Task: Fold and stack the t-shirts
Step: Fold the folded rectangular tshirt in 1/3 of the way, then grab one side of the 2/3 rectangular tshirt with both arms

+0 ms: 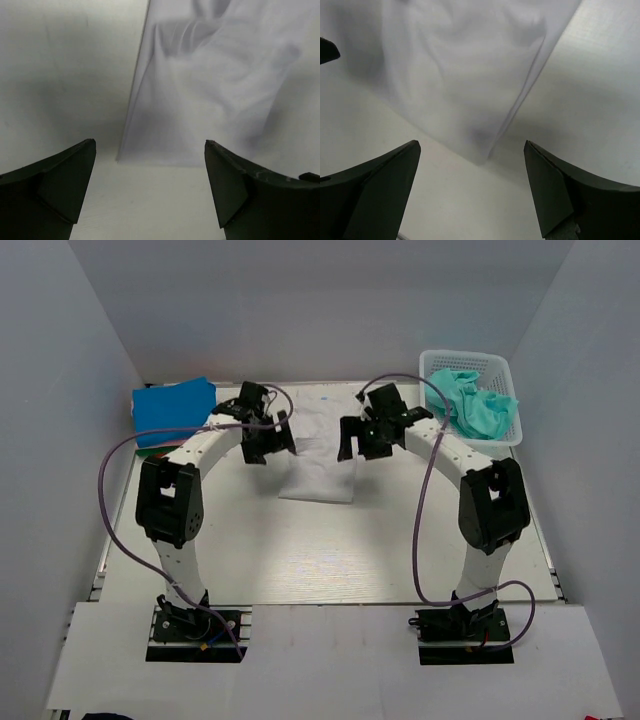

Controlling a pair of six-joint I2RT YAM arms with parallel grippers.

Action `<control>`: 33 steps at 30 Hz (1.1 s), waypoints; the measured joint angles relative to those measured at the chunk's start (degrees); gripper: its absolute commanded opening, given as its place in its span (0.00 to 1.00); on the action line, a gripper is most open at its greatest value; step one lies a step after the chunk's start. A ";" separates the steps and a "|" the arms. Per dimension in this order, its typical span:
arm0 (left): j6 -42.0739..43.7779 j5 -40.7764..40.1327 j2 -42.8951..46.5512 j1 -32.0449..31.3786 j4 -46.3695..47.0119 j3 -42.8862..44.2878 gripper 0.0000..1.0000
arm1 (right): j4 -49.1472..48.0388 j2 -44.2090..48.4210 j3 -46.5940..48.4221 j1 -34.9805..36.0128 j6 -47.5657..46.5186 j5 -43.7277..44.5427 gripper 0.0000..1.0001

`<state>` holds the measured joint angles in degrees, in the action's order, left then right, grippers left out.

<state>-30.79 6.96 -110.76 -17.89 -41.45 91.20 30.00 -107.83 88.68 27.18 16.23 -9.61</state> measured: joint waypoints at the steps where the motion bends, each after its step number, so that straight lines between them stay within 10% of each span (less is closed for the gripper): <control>1: 0.61 1.20 0.81 -0.37 0.31 -3.34 0.91 | 0.09 0.70 -2.47 0.00 -0.07 -1.36 0.90; 9: 3.21 6.84 0.39 -1.40 2.45 -14.32 0.68 | 1.42 0.00 -10.88 0.00 -0.07 -8.96 0.86; 21: 3.69 10.32 -0.44 -1.07 7.89 -18.40 0.41 | -1.68 -6.51 -11.58 -0.02 1.36 -12.92 0.47; 24: 3.72 10.23 -0.61 -1.20 8.31 -18.51 0.22 | -1.90 -7.10 -11.58 0.00 1.40 -13.57 0.30; 25: 3.80 10.23 -0.83 -1.27 8.46 -18.56 0.00 | -1.92 -7.17 -11.58 0.00 1.33 -13.57 0.16; 28: 3.61 10.67 -1.31 -1.31 8.50 -18.29 0.00 | -1.81 -7.28 -11.65 0.00 1.38 -13.88 0.00; 33: 4.24 10.40 0.44 -1.38 7.21 -19.82 0.00 | -0.39 -6.38 -12.22 0.15 1.31 -13.99 0.00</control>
<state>-26.55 17.37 -110.32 -19.27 -34.24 71.37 29.61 -114.21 76.47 27.33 17.54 -23.59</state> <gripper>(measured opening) 0.009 0.014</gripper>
